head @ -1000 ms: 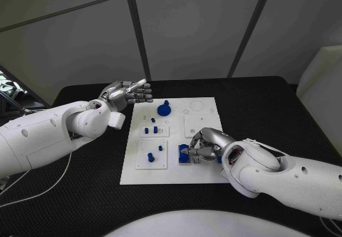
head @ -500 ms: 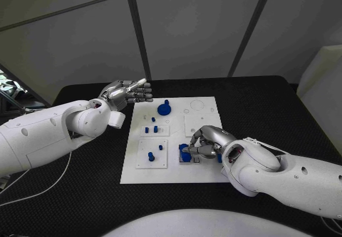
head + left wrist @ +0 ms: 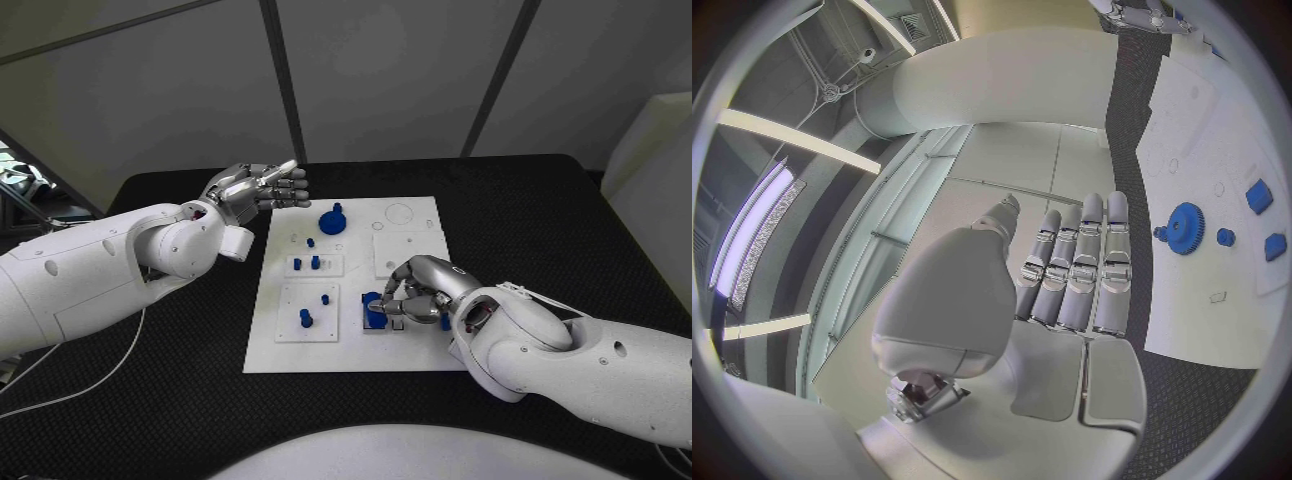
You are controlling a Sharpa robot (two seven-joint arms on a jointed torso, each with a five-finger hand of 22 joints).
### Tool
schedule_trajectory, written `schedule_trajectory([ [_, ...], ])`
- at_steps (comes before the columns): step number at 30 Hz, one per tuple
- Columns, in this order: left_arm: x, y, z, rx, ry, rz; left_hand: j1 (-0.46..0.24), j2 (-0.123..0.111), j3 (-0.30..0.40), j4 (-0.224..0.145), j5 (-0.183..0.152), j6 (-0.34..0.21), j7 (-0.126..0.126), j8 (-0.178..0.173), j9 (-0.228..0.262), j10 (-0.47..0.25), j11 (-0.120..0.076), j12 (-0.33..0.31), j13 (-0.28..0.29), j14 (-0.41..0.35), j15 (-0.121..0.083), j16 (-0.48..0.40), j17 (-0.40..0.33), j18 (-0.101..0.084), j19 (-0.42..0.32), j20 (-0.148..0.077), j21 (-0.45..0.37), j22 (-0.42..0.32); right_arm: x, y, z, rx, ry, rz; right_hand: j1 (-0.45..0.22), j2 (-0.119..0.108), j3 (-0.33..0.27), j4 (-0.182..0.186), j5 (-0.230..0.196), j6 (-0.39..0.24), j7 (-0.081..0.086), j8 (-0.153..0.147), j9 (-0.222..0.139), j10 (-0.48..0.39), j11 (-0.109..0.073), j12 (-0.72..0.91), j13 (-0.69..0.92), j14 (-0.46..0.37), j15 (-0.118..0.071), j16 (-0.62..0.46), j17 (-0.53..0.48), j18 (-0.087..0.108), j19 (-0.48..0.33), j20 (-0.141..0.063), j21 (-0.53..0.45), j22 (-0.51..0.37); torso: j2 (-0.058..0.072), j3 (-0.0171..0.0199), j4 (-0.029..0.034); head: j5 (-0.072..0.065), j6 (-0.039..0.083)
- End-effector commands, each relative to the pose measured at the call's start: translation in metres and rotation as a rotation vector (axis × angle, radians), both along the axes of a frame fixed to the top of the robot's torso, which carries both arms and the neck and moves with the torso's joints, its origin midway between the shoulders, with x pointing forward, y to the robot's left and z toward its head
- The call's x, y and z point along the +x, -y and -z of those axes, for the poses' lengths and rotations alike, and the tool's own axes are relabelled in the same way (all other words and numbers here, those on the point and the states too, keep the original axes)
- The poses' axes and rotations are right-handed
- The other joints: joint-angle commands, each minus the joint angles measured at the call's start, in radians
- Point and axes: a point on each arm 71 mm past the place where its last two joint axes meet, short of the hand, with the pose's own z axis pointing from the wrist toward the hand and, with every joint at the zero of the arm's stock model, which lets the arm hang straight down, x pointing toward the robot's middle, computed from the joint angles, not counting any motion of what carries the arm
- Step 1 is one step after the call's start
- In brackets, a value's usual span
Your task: Assemble the parts on the task board
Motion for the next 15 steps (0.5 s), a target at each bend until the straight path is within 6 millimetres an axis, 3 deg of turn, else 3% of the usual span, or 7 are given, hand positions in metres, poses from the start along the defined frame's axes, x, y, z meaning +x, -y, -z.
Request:
schedule_trajectory([
  [1,-0.0002,0.0015,-0.0015,-0.004,0.006,0.013,0.004,0.001,-0.005,0.0,-0.001,-0.007,0.001,0.001,-0.001,-0.007,0.001,0.003,0.0,-0.002,0.004,-0.004,0.001,-0.013,-0.002,0.003,-0.002,-0.001,-0.0002,-0.0011,-0.0066,0.094,0.044,-0.005,-0.015,-0.002,-0.003,0.006,0.004,0.007,0.003,-0.006,0.001,0.032,0.003,0.003,0.116,0.089,-0.003,0.003,0.176,-0.02,0.096,-0.004,0.006,0.258,0.0,0.0005,0.0005,0.0,0.0],
  [15,0.0001,0.0013,-0.0009,-0.002,0.002,0.015,0.003,0.002,-0.008,0.001,-0.001,-0.008,0.001,0.001,-0.001,-0.009,0.001,0.004,0.0,-0.003,0.005,-0.005,0.001,-0.013,-0.003,0.004,-0.002,-0.004,-0.0065,0.0054,-0.0031,0.037,-0.026,-0.072,0.031,-0.004,-0.012,-0.013,-0.026,0.007,0.001,-0.01,0.006,0.032,0.002,0.001,0.118,0.089,-0.004,0.004,0.177,-0.019,0.095,-0.005,0.005,0.257,0.0,0.0002,0.0005,0.001,-0.002],
])
